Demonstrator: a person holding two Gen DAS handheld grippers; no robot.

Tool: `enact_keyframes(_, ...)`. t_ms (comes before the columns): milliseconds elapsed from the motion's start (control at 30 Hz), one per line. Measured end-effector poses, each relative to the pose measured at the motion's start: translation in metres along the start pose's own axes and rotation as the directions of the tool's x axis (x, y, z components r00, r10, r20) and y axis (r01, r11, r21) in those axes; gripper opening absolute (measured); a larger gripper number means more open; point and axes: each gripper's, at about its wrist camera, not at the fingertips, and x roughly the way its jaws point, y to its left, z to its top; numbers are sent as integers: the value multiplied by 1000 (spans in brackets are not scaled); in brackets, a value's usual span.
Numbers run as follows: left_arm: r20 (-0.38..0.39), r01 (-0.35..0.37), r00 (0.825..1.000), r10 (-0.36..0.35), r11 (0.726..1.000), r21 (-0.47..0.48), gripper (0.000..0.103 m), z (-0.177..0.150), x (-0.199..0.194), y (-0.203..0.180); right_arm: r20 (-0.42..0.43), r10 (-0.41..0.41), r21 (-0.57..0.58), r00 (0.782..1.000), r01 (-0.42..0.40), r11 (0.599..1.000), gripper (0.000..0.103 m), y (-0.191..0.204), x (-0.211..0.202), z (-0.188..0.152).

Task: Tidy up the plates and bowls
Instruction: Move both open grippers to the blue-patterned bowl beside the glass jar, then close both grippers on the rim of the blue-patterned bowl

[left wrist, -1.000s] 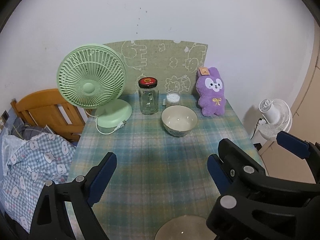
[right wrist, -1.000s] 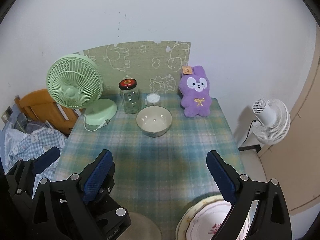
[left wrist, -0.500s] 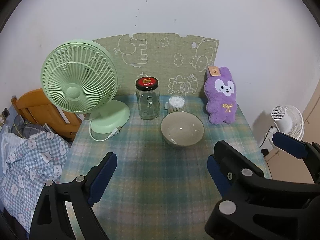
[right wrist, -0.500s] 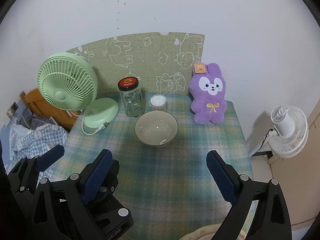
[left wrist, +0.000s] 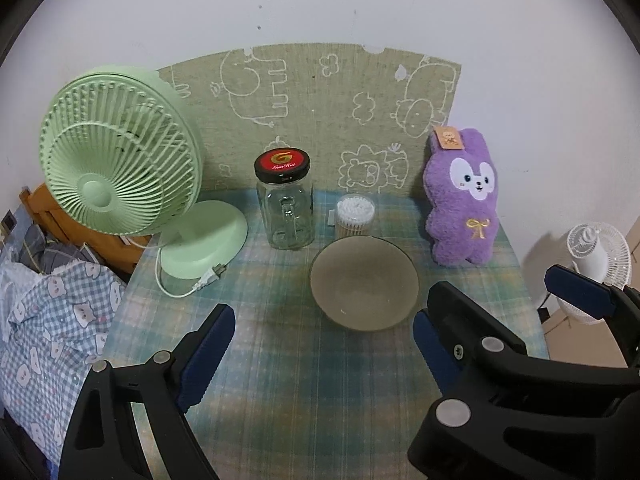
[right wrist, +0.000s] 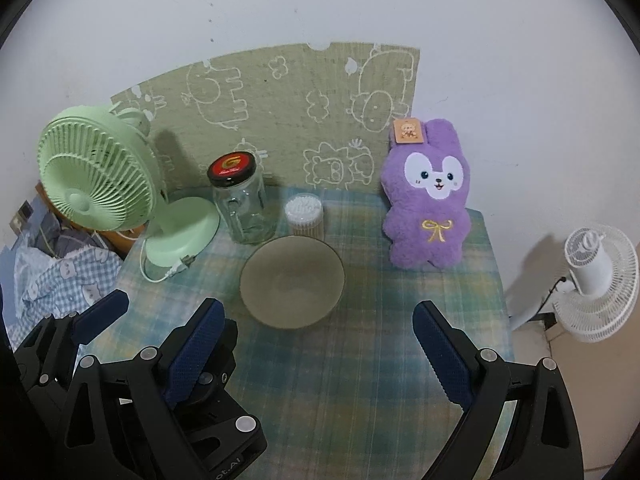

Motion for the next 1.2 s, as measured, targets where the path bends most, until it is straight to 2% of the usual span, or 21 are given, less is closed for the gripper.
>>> enact_keyframes(133, -4, -13, 1000, 13, 1000, -4, 92, 5, 22, -2, 6, 4, -1, 1000, -4, 1000, 97, -4, 22, 6)
enact_keyframes(200, 7, -39, 999, 39, 999, 9, 90, 7, 30, -5, 19, -28, 12, 999, 28, 1000, 97, -6, 33, 8)
enact_keyframes(267, 0, -60, 998, 60, 998, 16, 90, 10, 41, -7, 4, -19, 22, 1000, 19, 1000, 97, -9, 46, 12)
enact_keyframes(367, -10, -63, 998, 63, 998, 14, 88, 12, 54, -8, 4, -26, 10, 1000, 26, 1000, 96, -11, 59, 15)
enact_keyframes(500, -38, -86, 996, 86, 996, 8, 82, 12, 74, -7, -18, -29, -12, 999, 29, 1000, 86, -10, 80, 17)
enact_keyframes(667, -66, -85, 994, 85, 996, 7, 76, 12, 96, -7, -41, -13, 1, 999, 13, 1000, 82, -13, 105, 15)
enact_keyframes(800, -85, -93, 992, 93, 996, 9, 65, 10, 115, -7, -57, -19, -1, 998, 19, 1000, 72, -14, 122, 14)
enact_keyframes(967, -101, -99, 990, 101, 995, 24, 57, 10, 134, -9, -80, -20, 15, 997, 21, 1000, 65, -17, 144, 12)
enact_keyframes(1200, -133, -92, 987, 95, 995, 26, 44, 9, 156, -7, -112, -9, 39, 994, 13, 999, 49, -20, 166, 8)
